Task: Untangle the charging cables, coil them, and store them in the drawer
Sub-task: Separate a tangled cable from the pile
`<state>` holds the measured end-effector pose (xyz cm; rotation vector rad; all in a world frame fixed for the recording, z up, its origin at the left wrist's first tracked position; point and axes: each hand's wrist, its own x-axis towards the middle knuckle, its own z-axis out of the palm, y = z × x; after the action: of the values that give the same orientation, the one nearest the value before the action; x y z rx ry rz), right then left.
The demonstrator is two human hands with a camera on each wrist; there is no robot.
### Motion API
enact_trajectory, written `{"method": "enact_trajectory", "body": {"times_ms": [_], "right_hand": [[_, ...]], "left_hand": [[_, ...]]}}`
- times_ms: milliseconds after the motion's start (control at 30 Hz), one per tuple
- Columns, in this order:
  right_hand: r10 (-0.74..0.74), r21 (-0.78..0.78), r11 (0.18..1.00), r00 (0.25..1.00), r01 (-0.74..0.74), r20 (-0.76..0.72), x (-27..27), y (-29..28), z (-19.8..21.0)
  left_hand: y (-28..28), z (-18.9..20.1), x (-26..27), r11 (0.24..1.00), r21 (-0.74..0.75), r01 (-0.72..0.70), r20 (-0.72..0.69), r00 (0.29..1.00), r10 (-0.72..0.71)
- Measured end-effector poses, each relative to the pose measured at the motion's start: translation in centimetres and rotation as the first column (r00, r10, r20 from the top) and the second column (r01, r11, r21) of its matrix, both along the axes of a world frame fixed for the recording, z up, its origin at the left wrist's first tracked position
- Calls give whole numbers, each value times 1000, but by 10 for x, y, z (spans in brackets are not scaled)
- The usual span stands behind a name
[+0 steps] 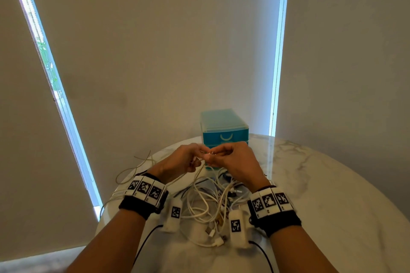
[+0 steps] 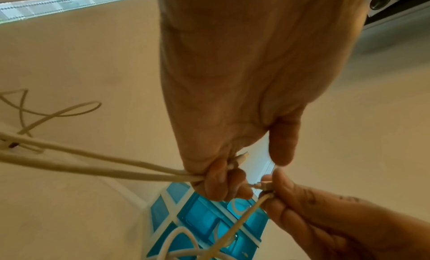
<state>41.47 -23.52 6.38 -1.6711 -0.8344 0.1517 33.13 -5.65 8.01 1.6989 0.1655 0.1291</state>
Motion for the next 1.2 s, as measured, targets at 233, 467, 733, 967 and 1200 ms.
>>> {"method": "enact_trajectory", "body": {"times_ms": [233,467,733,967,1200], "right_hand": [[-7,79,997,999,11,-47,7,-1,0],[59,101,993,998,-56,-28,5,-5,2],[118,235,969,978,-76,-171,3,-1,-1],[145,226,969,974,-104,-172,2,2,-4],[85,190,981,979,-49,-186,3,3,-2]], "left_hand": [[20,1,2,839,545,-3,50,998,-29],[19,19,7,644,765,17,97,985,-141],[13,20,-12,884,405,232,85,953,-289],[21,15,-11,779,565,272,-19,948,-318],[14,12,-8,812,536,229,-78,972,-223]]}}
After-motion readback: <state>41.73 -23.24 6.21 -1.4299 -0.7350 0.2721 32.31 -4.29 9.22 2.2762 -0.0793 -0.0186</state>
